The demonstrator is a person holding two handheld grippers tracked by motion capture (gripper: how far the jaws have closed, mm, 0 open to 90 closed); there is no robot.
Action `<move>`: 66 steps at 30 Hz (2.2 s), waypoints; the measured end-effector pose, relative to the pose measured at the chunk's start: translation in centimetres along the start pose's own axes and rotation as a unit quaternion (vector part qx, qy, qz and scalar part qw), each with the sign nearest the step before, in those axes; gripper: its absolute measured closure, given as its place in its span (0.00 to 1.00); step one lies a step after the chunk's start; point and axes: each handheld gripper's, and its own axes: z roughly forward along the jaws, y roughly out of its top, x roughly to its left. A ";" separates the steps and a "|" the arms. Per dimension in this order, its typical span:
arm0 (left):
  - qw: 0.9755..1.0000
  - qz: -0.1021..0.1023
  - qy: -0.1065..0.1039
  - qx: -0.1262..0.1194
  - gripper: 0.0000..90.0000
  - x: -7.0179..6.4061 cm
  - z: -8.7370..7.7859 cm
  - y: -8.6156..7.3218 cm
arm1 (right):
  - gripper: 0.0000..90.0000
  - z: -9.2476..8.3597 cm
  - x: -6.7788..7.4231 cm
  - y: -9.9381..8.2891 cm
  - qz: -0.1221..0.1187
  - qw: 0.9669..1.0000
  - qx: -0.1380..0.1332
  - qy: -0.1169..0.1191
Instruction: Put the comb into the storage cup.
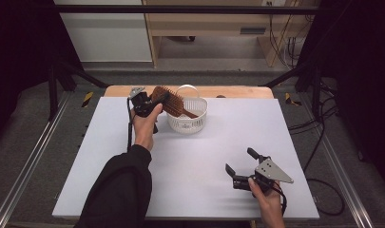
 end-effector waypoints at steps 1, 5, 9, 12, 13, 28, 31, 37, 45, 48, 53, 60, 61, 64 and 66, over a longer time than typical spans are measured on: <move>1.000 0.001 0.000 0.000 0.42 0.0 0.0 0.0 | 0.02 0.0 0.0 0.0 0.000 1.000 0.000 0.000; 1.000 0.005 0.005 0.000 0.41 0.1 0.0 0.0 | 0.02 0.0 0.0 0.0 0.000 1.000 0.000 0.000; 1.000 0.007 0.010 0.001 0.37 0.2 -0.1 0.0 | 0.02 0.0 0.0 0.0 0.000 1.000 0.000 0.001; 1.000 0.014 0.014 -0.004 0.33 0.2 -0.2 0.1 | 0.02 0.0 0.0 0.0 0.000 1.000 0.000 0.001; 1.000 0.017 0.017 -0.007 0.31 0.1 -0.3 0.1 | 0.02 0.0 0.0 0.0 0.000 1.000 0.000 0.001; 0.999 0.040 0.031 -0.016 0.11 0.2 -0.7 0.4 | 0.02 0.1 0.1 0.0 0.000 1.000 0.002 0.003; 0.999 0.041 0.029 -0.018 0.10 0.1 -0.7 0.4 | 0.02 0.1 0.1 0.0 0.000 1.000 0.002 0.002; 0.999 0.041 0.026 -0.018 0.10 0.1 -0.7 0.4 | 0.02 0.1 0.1 0.0 -0.001 1.000 0.003 0.003; 0.999 0.043 0.026 -0.020 0.09 0.0 -0.8 0.4 | 0.02 0.1 0.1 0.0 0.000 1.000 0.003 0.003; 0.998 0.048 0.026 -0.020 0.08 0.0 -0.8 0.4 | 0.02 0.1 0.1 0.0 0.001 1.000 0.003 0.004; 0.998 0.051 0.027 -0.021 0.08 -0.1 -0.9 0.4 | 0.02 0.1 0.1 -0.1 0.000 1.000 0.004 0.004; 0.998 0.050 0.023 -0.022 0.07 -0.2 -0.9 0.4 | 0.02 0.1 0.1 -0.1 0.000 1.000 0.004 0.004; 0.998 0.051 0.023 -0.022 0.07 -0.2 -0.9 0.4 | 0.02 0.1 0.2 -0.1 -0.001 1.000 0.004 0.004; 0.998 0.052 0.022 -0.023 0.07 -0.2 -1.0 0.3 | 0.02 0.1 0.1 -0.1 0.000 1.000 0.004 0.005; 0.998 0.053 0.021 -0.023 0.06 -0.3 -1.0 0.4 | 0.02 0.1 0.1 0.0 0.002 1.000 0.004 0.005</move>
